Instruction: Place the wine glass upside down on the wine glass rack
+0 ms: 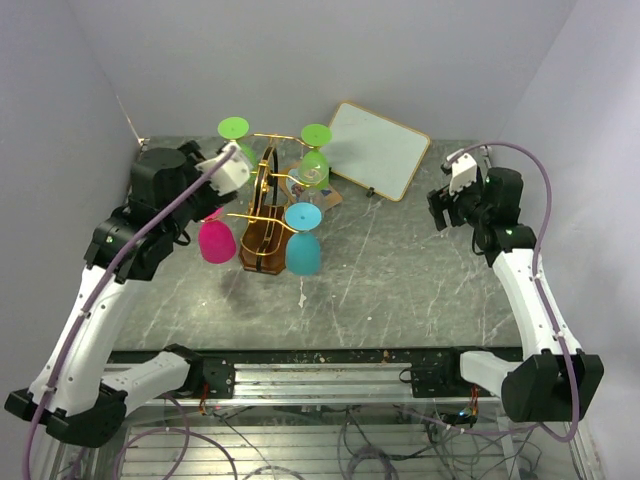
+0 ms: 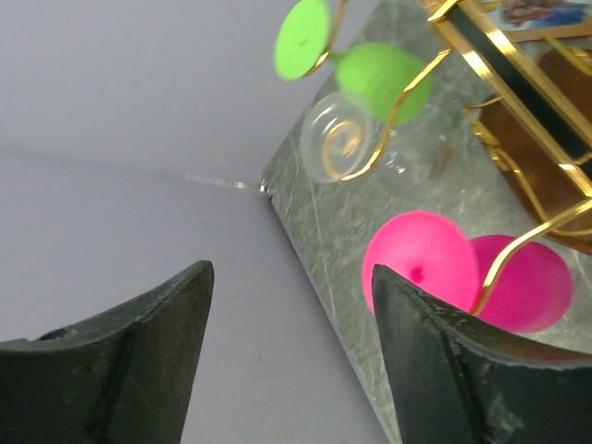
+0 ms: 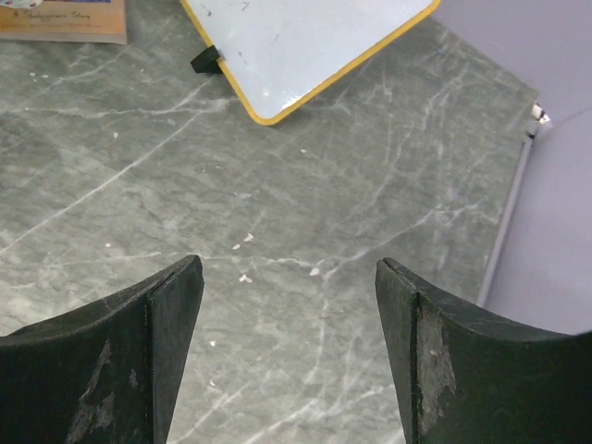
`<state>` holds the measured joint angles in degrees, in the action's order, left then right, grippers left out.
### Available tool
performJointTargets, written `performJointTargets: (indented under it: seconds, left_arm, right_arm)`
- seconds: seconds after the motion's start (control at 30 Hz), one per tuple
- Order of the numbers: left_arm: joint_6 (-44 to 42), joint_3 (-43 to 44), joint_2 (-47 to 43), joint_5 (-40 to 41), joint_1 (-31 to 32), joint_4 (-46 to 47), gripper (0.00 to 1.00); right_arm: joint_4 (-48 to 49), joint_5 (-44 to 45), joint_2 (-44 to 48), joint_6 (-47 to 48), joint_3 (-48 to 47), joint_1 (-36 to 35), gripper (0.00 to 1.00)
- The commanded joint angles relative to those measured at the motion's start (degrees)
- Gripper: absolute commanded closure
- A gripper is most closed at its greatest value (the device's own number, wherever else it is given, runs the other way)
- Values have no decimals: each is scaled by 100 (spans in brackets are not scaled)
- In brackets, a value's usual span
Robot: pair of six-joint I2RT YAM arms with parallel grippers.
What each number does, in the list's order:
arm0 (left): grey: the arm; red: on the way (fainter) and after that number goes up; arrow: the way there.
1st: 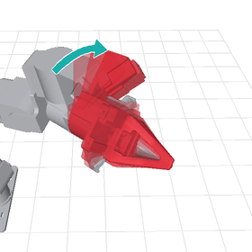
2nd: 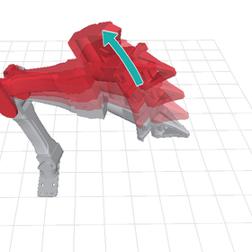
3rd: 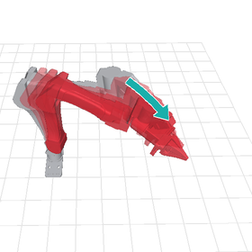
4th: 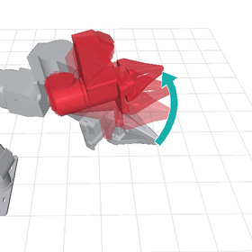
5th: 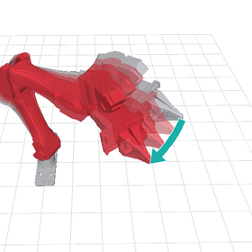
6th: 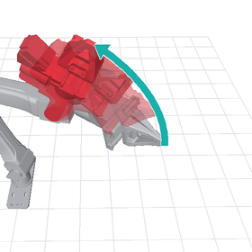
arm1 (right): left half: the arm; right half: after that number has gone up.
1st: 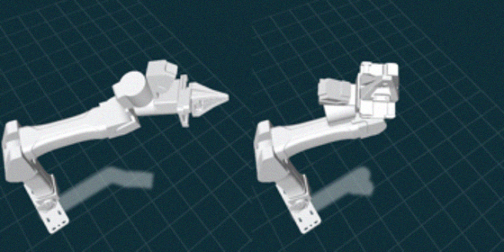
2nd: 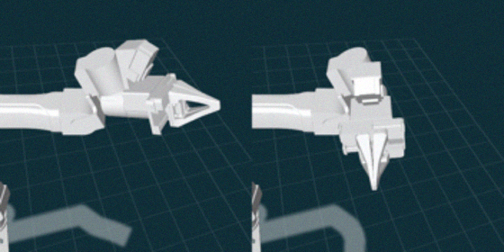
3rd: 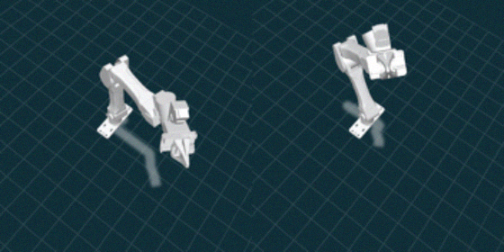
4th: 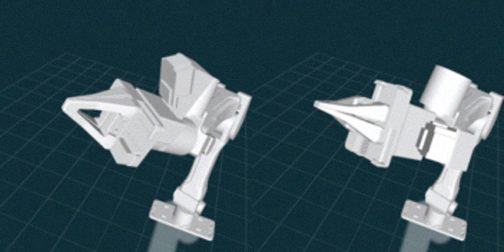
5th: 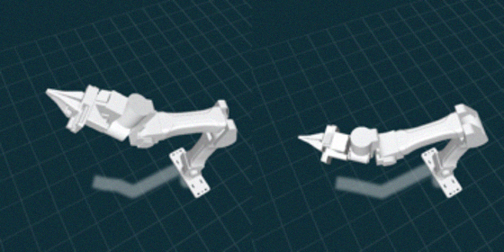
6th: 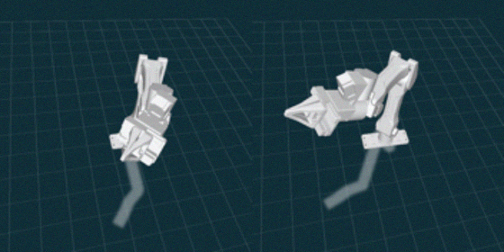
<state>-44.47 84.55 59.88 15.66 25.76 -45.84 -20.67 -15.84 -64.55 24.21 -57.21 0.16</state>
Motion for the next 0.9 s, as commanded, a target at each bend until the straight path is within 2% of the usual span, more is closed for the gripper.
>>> performJointTargets:
  seconds: [0.0,0.03,0.1,0.2,0.3,0.4,0.5,0.57,0.6,0.7,0.87]
  left_arm:
    - [732,-319,-200,392,-739,810,10]
    - [914,-418,-226,511,-931,967,6]
    - [1443,-577,-219,658,-1345,1236,1]
    - [2319,-790,-198,614,-1990,1657,1]
    - [3185,-1156,-360,129,-2665,2106,1]
    - [3739,-1635,-768,-60,-2847,2664,1]
    - [4279,-2234,-1285,322,-2861,3308,1]
    - [4782,-2407,-1418,908,-2871,3406,1]
    - [4896,-2443,-1427,1092,-2895,3411,1]
    - [4714,-2497,-1488,734,-2939,3381,1]
    - [4382,-2271,-1581,-178,-3020,2843,4]
  right_arm:
    - [-564,380,-213,289,-611,36,24]
    - [-708,499,-333,346,-755,32,23]
    - [-858,1040,-602,307,-1052,36,12]
    - [-608,2162,-842,-175,-1365,32,1]
    - [39,2621,-678,-613,-1257,32,0]
    - [829,2609,-296,-1174,-846,31,0]
    - [1138,2433,-10,-1420,-503,43,0]
    - [1314,2350,188,-1437,-248,43,0]
    - [1423,2204,311,-1328,-96,44,0]
    - [2019,2309,705,-1460,547,37,0]
    - [1245,1925,812,-1303,218,44,0]
